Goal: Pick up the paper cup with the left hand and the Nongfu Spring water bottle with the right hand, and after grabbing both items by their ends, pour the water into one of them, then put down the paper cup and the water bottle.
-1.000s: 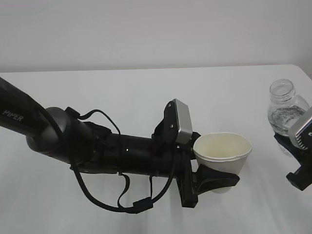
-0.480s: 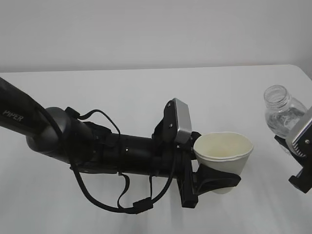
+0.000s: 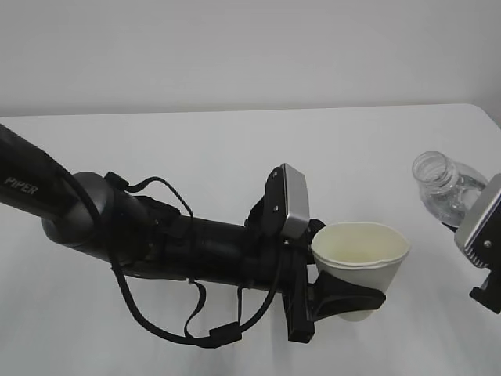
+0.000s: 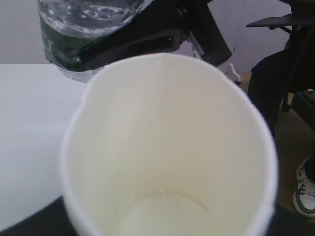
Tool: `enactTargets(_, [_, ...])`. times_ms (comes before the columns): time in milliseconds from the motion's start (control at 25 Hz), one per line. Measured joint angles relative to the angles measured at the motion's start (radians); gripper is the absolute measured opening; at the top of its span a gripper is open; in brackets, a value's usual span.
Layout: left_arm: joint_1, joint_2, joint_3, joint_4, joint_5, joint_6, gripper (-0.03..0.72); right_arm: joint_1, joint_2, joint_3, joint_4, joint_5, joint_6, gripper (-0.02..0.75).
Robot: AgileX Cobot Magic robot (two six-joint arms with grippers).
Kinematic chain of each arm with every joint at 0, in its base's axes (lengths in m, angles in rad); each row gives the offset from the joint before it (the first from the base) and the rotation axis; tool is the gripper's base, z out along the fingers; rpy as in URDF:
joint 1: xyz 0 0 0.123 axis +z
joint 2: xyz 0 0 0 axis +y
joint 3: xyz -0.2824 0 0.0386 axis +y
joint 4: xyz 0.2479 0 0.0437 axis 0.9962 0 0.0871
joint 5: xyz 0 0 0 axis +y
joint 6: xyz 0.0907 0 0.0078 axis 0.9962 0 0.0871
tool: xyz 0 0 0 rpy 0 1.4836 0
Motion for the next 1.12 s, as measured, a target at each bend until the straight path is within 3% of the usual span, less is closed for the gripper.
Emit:
enactTargets(720, [-0.046, 0.000, 0.000, 0.017, 0.012, 0.000, 0.393, 0.000, 0.000, 0.000, 0.000, -0.006, -0.158, 0.356])
enactTargets(1120, [-0.045, 0.000, 0.000, -0.037, 0.015, 0.000, 0.393, 0.000, 0.000, 0.000, 0.000, -0.058, -0.202, 0.356])
